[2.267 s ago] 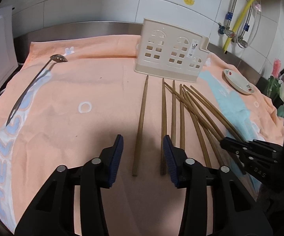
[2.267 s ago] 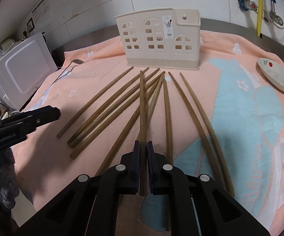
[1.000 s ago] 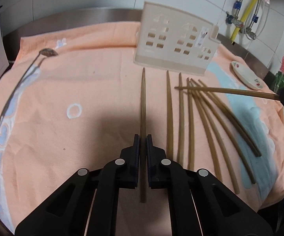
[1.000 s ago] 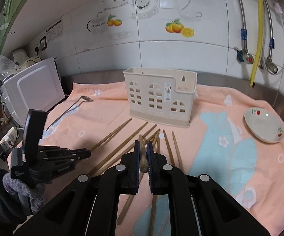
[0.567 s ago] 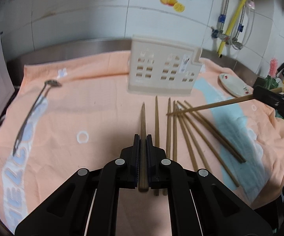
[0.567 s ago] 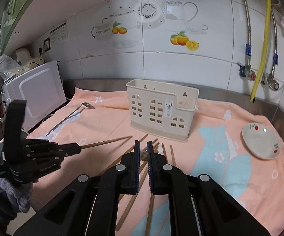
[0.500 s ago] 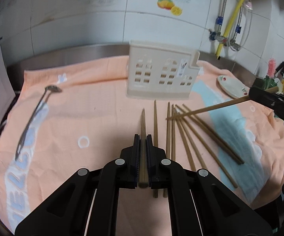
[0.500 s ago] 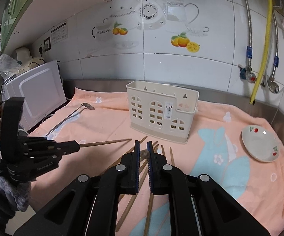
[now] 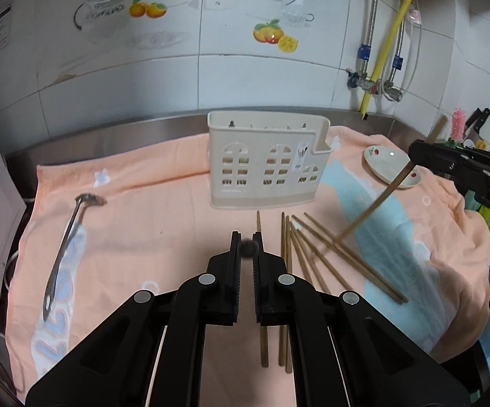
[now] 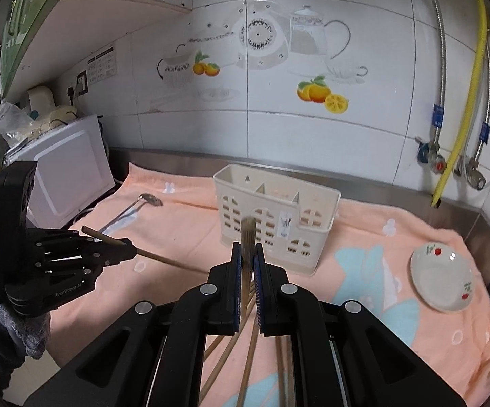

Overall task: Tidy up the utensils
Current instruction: 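Lift the left tool's chopstick upright toward the cream holder while the right tool lifts its own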

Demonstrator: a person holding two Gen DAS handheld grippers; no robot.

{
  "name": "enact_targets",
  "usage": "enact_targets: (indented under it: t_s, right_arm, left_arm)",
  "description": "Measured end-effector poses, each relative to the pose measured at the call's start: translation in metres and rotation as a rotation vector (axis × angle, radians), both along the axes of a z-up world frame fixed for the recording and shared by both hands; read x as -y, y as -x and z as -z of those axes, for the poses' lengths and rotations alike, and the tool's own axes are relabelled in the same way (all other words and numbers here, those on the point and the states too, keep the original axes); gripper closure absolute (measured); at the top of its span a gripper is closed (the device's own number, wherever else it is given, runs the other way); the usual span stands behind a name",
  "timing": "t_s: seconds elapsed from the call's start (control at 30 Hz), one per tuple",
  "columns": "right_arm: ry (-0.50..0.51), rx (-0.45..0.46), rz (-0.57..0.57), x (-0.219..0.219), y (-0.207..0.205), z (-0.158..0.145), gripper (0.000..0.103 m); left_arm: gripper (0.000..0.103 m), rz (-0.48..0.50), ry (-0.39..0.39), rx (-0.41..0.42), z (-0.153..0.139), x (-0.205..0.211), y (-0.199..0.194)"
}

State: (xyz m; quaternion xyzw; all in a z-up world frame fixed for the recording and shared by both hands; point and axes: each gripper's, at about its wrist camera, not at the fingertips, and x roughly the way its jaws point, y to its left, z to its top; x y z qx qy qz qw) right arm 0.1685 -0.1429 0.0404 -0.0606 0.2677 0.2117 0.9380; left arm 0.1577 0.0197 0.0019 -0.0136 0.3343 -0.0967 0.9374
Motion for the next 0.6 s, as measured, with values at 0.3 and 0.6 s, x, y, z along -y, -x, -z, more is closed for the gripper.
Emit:
enact_targets:
  t_s: [0.3,0.6]
  right_arm:
    - [0.011,0.040,0.034,0.014,-0.028,-0.044,0.096]
    - [0.011,0.122,0.105,0.024,-0.069,-0.089,0.096]
  left_arm:
    - [0.098,0.028,-0.020,0.039,-0.035,0.007,-0.019]
    - [0.098,0.058,-0.033,0.130,-0.087,0.018,-0.035]
